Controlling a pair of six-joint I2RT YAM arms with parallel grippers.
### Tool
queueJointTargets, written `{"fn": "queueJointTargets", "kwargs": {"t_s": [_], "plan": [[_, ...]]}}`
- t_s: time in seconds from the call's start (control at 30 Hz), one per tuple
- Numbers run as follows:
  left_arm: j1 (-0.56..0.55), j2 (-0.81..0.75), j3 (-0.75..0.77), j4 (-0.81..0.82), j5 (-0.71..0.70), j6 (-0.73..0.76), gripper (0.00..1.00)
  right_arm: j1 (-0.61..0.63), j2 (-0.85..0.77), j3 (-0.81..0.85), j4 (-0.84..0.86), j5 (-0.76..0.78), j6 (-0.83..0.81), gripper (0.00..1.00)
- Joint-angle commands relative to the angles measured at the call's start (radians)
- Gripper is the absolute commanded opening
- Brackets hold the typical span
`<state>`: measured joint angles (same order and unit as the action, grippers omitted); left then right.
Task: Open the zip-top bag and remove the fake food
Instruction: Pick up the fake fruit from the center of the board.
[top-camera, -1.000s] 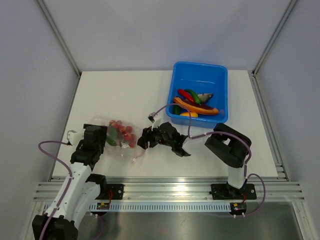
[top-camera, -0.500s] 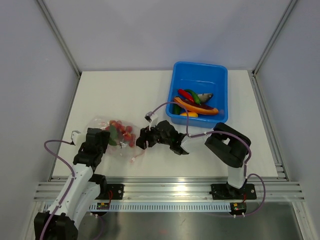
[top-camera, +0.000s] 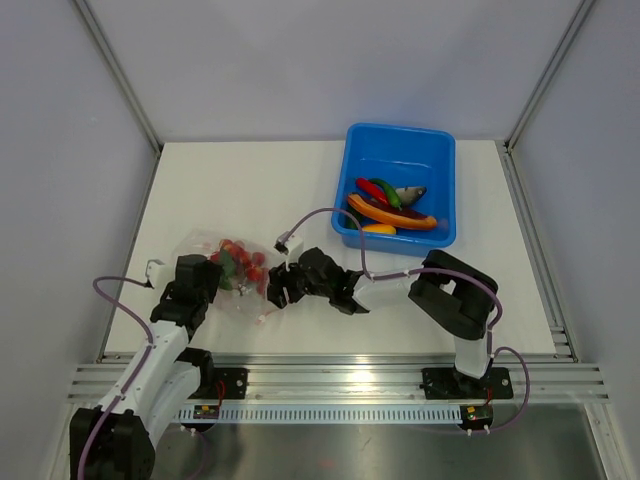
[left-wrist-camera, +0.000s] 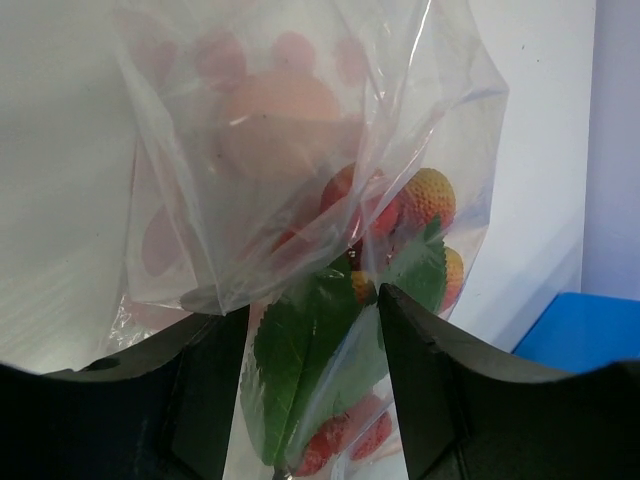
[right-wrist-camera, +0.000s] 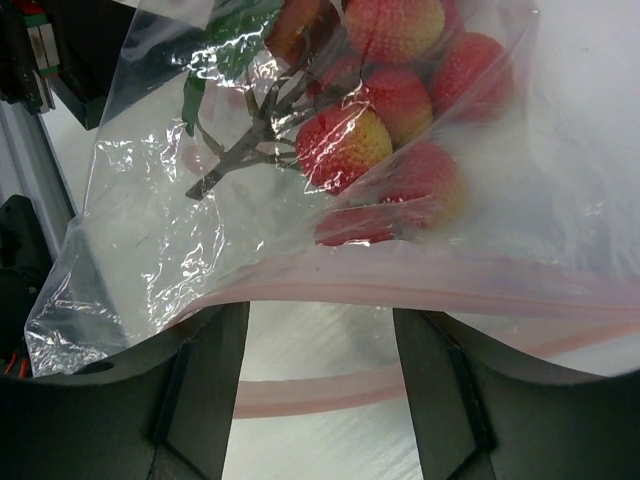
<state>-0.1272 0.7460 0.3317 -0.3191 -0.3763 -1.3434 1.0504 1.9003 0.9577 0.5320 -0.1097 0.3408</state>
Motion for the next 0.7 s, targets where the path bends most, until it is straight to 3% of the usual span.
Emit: {"fn": "queueJointTargets", "kwargs": {"t_s": [0.0,0.4,0.67], "plan": [[0.001,0.018,-0.010,0.069,0.020,0.006,0.56,0.022,0.023,0.067,-0.044,0.074,-0.057,0.67],[0.003,0.024,0.013,0.058,0.030,0.065,0.58,0.030,0.049,0.130,-0.112,0.071,-0.180,0.76],[0.012,0.052,0.066,-0.009,0.132,0.104,0.62,0.030,0.075,0.171,-0.148,0.099,-0.240,0.77]]}}
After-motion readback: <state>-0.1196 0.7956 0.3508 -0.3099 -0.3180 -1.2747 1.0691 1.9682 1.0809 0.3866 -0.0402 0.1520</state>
